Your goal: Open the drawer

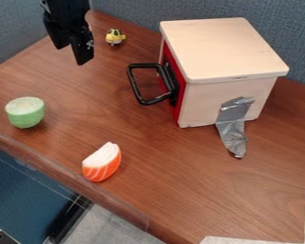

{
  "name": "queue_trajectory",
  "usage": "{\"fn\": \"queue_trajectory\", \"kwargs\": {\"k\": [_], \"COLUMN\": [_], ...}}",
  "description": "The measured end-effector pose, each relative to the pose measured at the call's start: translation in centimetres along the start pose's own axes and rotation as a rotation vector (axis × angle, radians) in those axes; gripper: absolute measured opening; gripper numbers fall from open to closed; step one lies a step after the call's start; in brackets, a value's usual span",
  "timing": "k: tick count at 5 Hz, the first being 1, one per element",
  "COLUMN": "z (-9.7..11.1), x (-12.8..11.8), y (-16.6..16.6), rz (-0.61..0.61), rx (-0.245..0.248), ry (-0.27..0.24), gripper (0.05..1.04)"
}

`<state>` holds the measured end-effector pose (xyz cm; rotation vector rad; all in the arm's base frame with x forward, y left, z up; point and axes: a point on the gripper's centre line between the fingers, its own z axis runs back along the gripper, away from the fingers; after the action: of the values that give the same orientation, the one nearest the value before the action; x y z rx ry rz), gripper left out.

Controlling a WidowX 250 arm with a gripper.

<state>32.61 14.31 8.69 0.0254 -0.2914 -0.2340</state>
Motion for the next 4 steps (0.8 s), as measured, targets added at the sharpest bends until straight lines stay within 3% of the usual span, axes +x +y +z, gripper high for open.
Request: {"fn": "queue_trajectory", "kwargs": {"k": [1, 2, 4], "z": [-1.1, -1.3, -2.1], "x": [-0.5, -0.2, 0.0], "y": [-0.3, -1.3, -3.2], "rz": [0.016, 0.120, 0.252], "rx": [-0.026, -0.034, -0.098], "ry": [0.030, 0.053, 0.032], "gripper": [1.001, 1.001, 1.001]}}
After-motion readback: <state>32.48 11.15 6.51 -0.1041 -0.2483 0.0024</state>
